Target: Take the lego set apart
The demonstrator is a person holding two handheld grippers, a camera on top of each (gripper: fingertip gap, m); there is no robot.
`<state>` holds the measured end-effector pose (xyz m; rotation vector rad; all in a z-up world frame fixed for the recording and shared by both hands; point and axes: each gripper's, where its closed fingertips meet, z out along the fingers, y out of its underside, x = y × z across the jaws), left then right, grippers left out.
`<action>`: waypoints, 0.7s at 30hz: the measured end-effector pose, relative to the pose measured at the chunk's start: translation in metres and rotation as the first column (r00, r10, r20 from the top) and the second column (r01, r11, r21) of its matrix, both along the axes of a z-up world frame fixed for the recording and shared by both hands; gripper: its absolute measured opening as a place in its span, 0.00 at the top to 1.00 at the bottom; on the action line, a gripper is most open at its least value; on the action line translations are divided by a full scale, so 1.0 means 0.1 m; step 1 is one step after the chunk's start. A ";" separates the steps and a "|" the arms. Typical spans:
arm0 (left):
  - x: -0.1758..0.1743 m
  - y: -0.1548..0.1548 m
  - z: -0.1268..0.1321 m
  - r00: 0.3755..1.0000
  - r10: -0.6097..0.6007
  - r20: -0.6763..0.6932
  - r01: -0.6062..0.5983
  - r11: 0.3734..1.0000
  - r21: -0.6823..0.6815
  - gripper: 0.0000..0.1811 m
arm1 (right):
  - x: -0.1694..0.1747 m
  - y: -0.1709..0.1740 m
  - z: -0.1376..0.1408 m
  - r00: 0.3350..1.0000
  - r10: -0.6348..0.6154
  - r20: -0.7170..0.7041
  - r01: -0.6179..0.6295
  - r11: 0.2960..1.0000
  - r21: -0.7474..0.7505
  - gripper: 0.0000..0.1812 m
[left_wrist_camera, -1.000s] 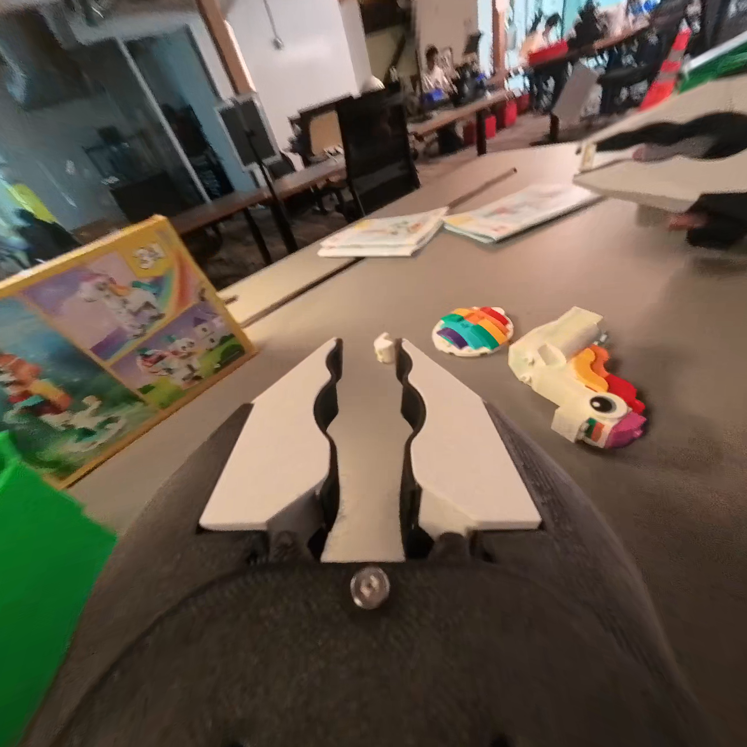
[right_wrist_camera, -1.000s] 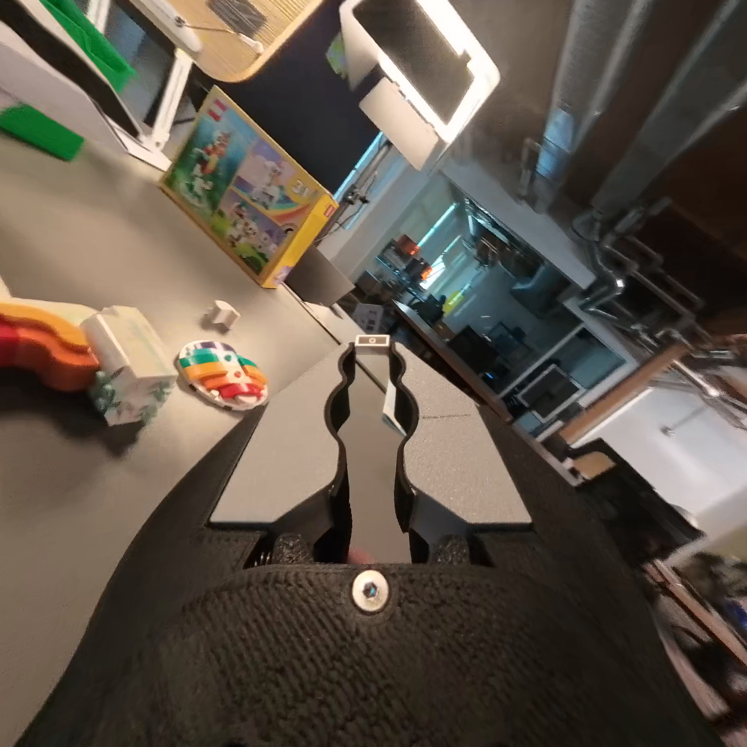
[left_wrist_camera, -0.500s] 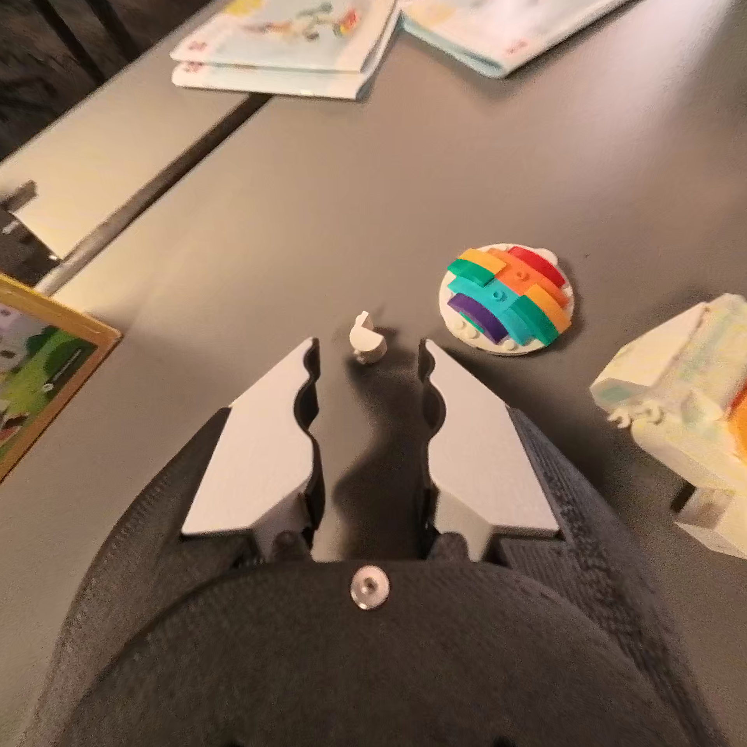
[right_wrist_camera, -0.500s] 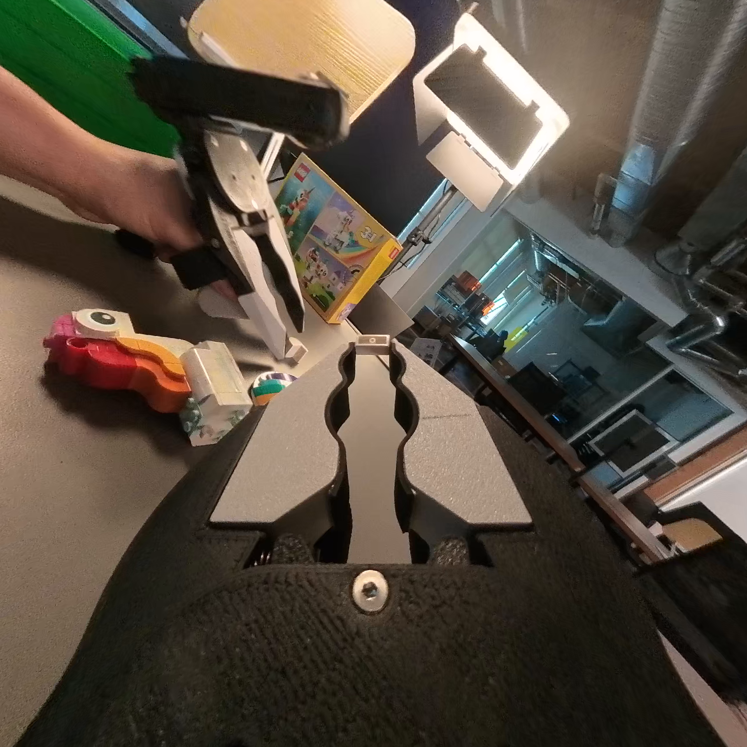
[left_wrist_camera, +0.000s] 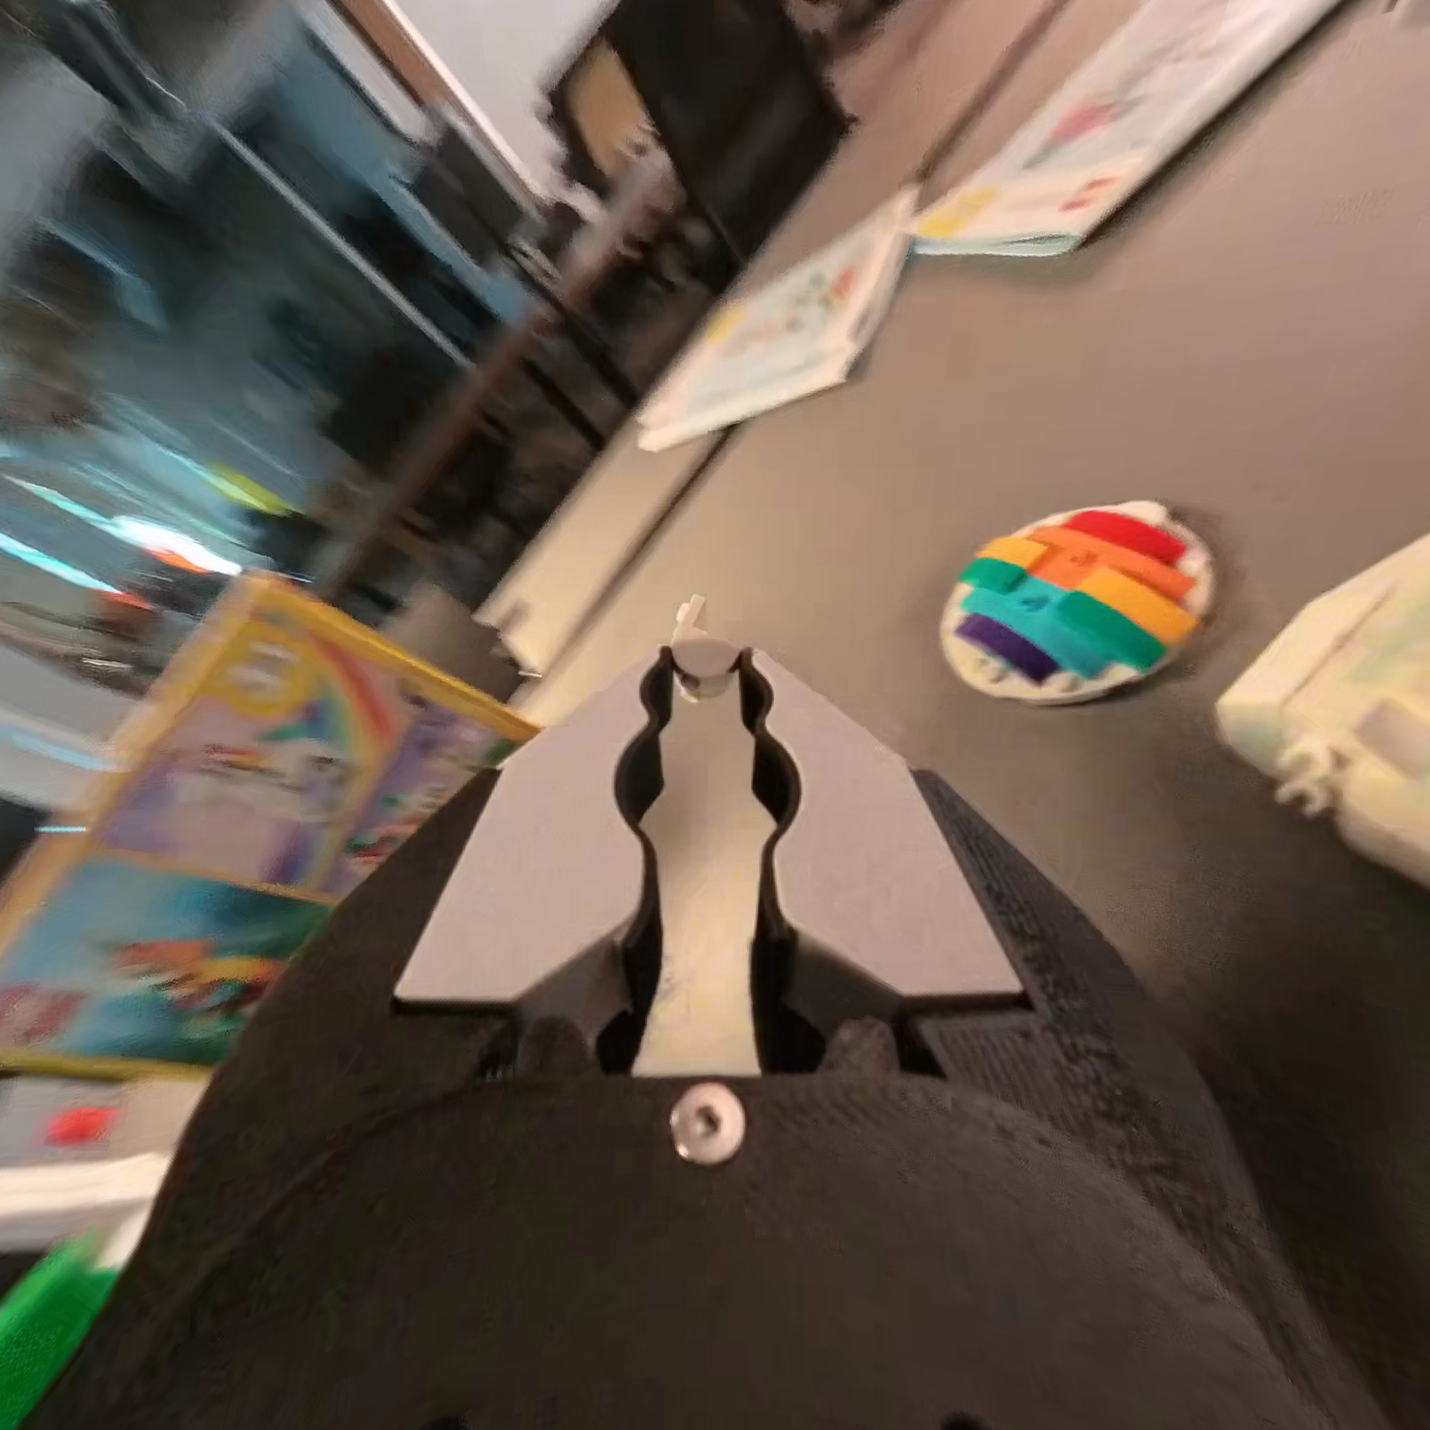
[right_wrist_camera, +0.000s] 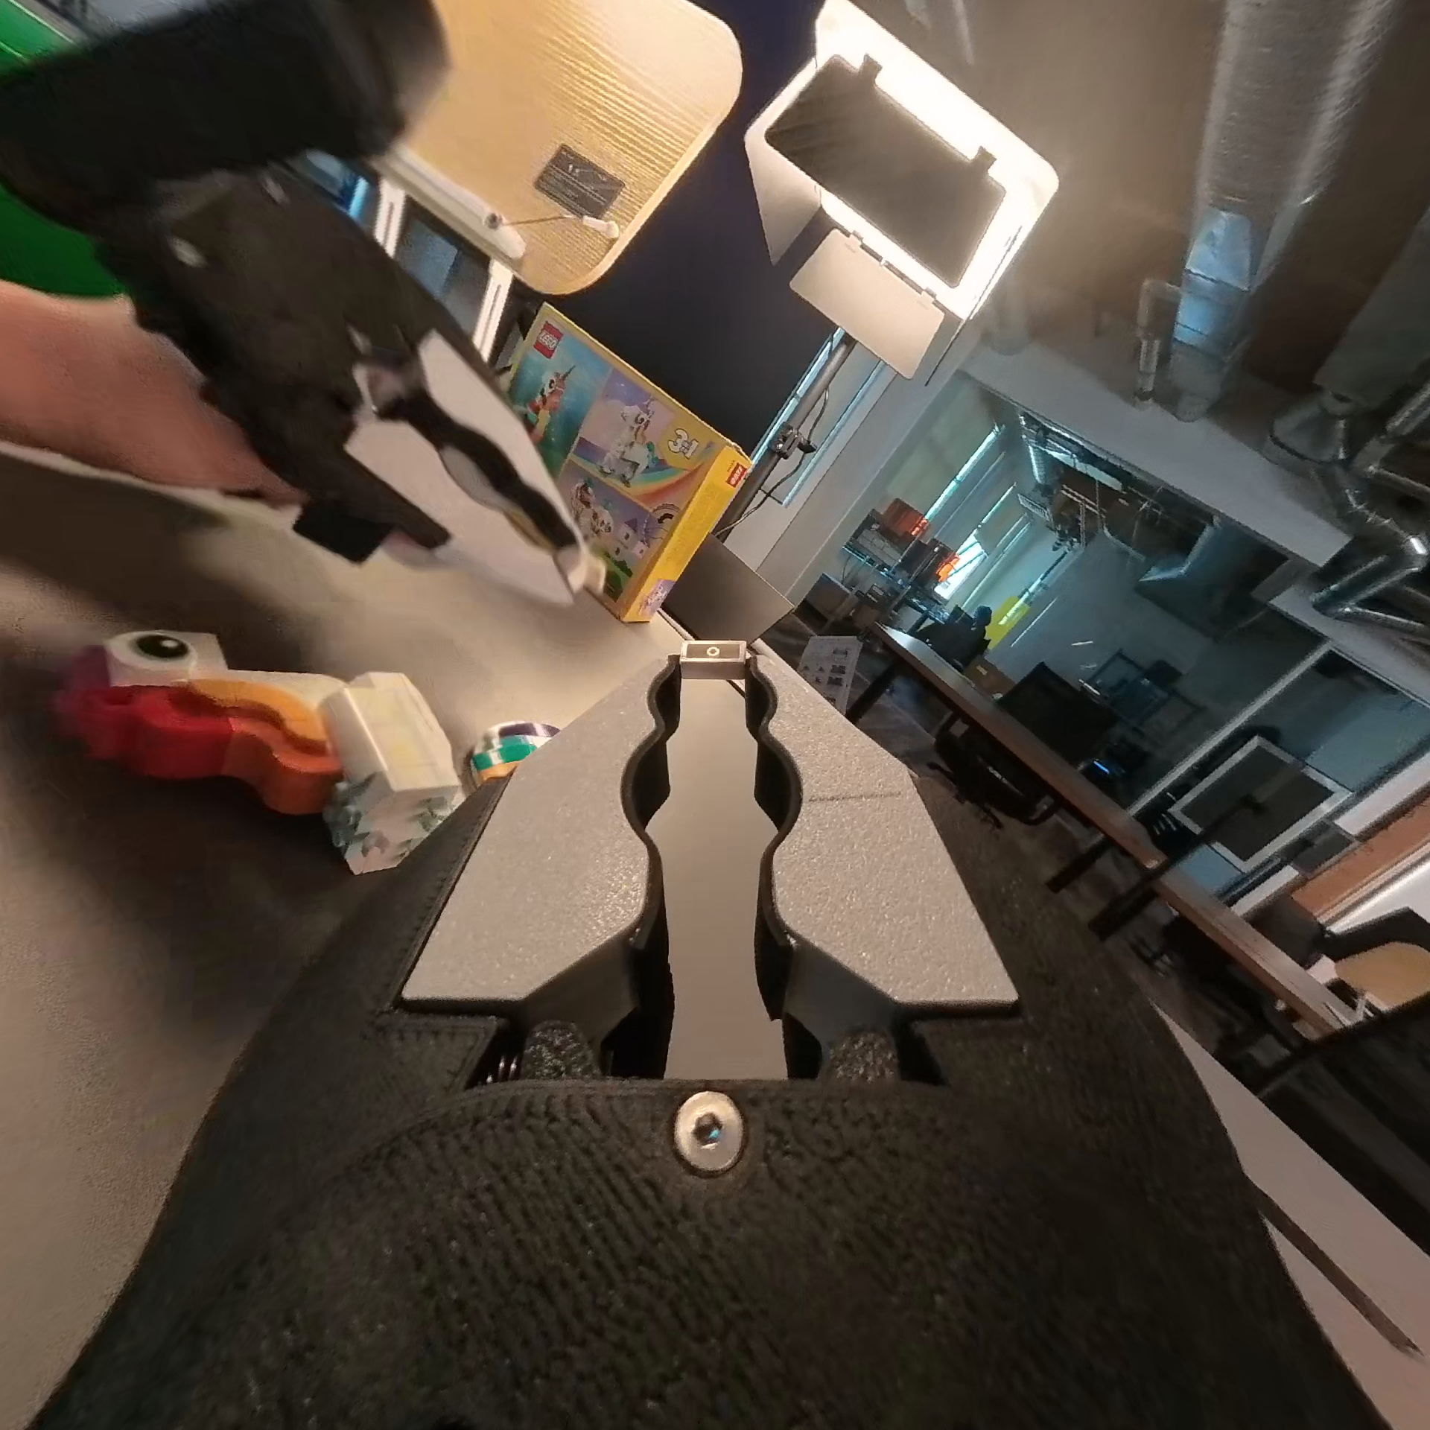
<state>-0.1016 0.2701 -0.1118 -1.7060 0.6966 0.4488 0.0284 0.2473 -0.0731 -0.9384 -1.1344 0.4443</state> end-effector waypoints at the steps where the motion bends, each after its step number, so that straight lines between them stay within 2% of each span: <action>1: -0.07 -0.06 0.17 0.996 0.052 -0.069 -0.046 0.995 0.083 0.91 | 0.00 -0.01 0.00 1.000 0.001 0.004 -0.001 1.000 0.003 0.92; 3: -0.26 -0.20 0.54 0.975 0.180 -0.130 -0.142 0.957 0.254 0.91 | -0.01 -0.02 -0.01 1.000 0.004 0.010 -0.005 1.000 0.011 0.92; 5: -0.52 -0.37 0.82 0.946 0.302 -0.122 -0.247 0.909 0.335 0.91 | -0.01 -0.03 -0.01 1.000 0.006 0.012 -0.006 1.000 0.019 0.92; 8: -0.94 -0.66 1.14 0.898 0.439 -0.012 -0.398 0.825 0.400 0.91 | -0.01 -0.04 -0.01 1.000 0.007 0.013 -0.008 1.000 0.023 0.92; 10: -1.21 -0.84 1.25 0.850 0.526 0.025 -0.497 0.786 0.368 0.91 | -0.01 -0.04 -0.01 1.000 0.008 0.012 -0.009 1.000 0.021 0.92; 12: -1.46 -0.99 1.28 0.785 0.619 -0.019 -0.592 0.760 0.269 0.91 | -0.02 -0.04 -0.01 1.000 0.008 0.013 -0.008 1.000 0.020 0.92; 14: -1.74 -1.23 1.29 0.672 0.732 -0.113 -0.709 0.679 0.187 0.91 | -0.02 -0.03 -0.01 1.000 0.009 0.014 -0.009 1.000 0.020 0.92; 15: -1.83 -1.33 1.24 0.636 0.761 -0.125 -0.752 0.648 0.121 0.91 | -0.02 -0.03 -0.01 1.000 0.008 0.016 -0.008 1.000 0.019 0.92; 18: -1.96 -1.51 0.91 0.609 0.791 -0.063 -0.789 0.596 -0.146 0.91 | -0.02 -0.02 -0.01 1.000 0.005 0.015 -0.005 1.000 0.017 0.92; 21: -2.10 -1.64 0.72 0.556 0.825 -0.105 -0.819 0.522 -0.237 0.91 | -0.02 -0.01 -0.01 1.000 0.003 0.014 -0.003 1.000 0.010 0.92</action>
